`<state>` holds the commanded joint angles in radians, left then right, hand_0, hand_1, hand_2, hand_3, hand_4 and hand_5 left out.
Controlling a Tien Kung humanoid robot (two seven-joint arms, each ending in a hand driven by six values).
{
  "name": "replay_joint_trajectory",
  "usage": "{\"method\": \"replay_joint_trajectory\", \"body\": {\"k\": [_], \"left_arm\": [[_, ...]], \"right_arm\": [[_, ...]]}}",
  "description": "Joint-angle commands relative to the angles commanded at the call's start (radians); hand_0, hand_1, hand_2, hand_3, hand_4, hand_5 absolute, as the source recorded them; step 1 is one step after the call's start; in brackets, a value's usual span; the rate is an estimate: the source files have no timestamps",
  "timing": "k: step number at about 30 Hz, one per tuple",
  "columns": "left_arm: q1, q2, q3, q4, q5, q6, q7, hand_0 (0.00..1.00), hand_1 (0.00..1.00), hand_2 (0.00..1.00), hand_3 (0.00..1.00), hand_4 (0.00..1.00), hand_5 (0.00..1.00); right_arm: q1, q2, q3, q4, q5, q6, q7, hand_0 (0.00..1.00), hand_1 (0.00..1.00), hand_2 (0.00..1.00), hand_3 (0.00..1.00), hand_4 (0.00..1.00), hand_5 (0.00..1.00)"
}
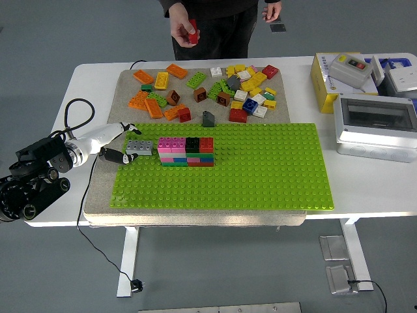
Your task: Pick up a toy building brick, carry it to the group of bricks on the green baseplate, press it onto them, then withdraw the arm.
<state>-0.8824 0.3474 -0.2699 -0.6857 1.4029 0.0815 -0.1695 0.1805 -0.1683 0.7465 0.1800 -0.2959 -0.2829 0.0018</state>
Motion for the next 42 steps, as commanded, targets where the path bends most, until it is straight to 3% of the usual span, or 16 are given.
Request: {"method": "replay_joint_trajectory", "body": {"k": [14, 23, 42], "left_arm": [[-0.004, -0.036, 0.005, 0.075, -0.063, -0.004, -0.004, 0.937, 0.958, 0.989, 0.838, 0.707, 0.289], [-0.013, -0.040, 0.030, 0.116, -0.108, -0.008, -0.006, 0.937, 0.957, 0.987, 0.815, 0.708, 0.291], [-0.012, -0.050, 0.056, 0.122, -0.130, -0.009, -0.010, 0.937, 0.956, 0.986, 0.814, 0.706, 0.295]], "right_arm": [[0.012, -0.001, -0.020, 0.000, 0.011, 0.002, 0.001, 0.735, 0.788, 0.787, 0.678, 0.385, 0.754], [0.013, 0.000, -0.045, 0.000, 0.032, 0.004, 0.008, 0.735, 0.787, 0.786, 0.676, 0.385, 0.757], [0.012, 0.001, -0.061, 0.000, 0.039, 0.005, 0.008, 0.735, 0.787, 0.786, 0.675, 0.386, 0.756]]}}
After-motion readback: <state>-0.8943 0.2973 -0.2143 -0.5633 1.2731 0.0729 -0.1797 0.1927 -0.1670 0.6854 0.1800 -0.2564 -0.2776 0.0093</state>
